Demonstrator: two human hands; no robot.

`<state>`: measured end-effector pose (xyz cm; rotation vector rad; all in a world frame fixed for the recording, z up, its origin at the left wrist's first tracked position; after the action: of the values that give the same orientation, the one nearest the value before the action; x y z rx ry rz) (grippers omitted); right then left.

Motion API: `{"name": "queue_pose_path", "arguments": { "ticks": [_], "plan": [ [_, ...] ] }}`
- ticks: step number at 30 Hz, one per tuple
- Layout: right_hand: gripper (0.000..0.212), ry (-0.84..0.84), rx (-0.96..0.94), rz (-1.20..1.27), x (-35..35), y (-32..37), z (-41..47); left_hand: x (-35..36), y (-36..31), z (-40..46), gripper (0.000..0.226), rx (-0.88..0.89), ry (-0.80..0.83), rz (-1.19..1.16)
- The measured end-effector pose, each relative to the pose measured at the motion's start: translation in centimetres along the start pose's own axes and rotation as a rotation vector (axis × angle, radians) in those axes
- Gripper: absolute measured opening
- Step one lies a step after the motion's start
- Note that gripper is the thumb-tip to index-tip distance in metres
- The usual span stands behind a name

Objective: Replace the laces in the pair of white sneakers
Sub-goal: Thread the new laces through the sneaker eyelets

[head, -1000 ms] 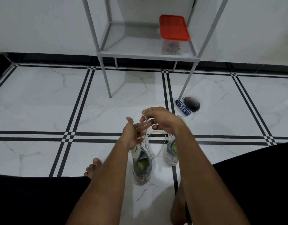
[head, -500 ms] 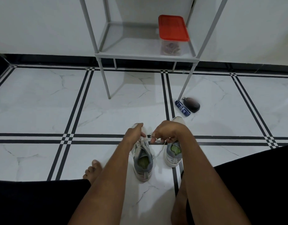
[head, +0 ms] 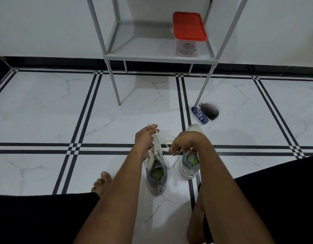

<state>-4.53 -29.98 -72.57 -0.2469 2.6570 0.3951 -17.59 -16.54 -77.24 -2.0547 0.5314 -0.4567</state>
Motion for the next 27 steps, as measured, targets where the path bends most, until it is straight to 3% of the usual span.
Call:
{"name": "queue_pose_path", "arguments": {
  "ticks": [4,6,9,12,17,20,23,27],
  "plan": [
    [0.021,0.024,0.051,-0.237,0.7,-0.1,-0.5,-0.2,0.2,-0.2,0.021,0.011,-0.043,-0.066],
    [0.020,-0.038,0.062,-0.207,0.7,-0.3,0.2,-0.3,0.1,-0.2,0.020,0.042,-0.022,-0.025],
    [0.044,-0.247,-0.085,-0.016,-0.8,0.8,0.9,0.4,-0.4,-0.5,0.017,0.177,0.082,0.199],
    [0.062,-0.203,-0.176,0.480,-1.0,1.5,0.7,1.9,-0.3,-1.0,0.019,0.266,0.207,0.339],
    [0.041,-0.104,-0.234,0.772,0.2,1.2,1.5,3.1,0.2,-1.4,0.018,0.292,0.356,0.396],
    [0.042,-0.106,-0.160,0.697,0.9,0.9,1.5,3.2,0.1,-1.5,0.017,0.310,0.385,0.422],
    [0.043,-0.223,-0.076,0.577,0.8,0.4,1.5,3.2,-0.1,-1.7,0.016,0.339,0.397,0.452],
    [0.035,-0.075,-0.062,0.744,1.7,0.0,2.1,3.3,0.5,-1.6,0.015,0.328,0.435,0.503]
  ]
}}
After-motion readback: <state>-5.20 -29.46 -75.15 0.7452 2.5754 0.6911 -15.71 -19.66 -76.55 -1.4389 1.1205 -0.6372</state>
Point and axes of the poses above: each hand's wrist, its own z-axis towards the middle knuckle, its own x-axis out of the palm, y = z × x, the point moved 7 cm from there along z, towards the middle knuckle, and after that the axes turned 8 degrees about x, right-handed, at the moved point
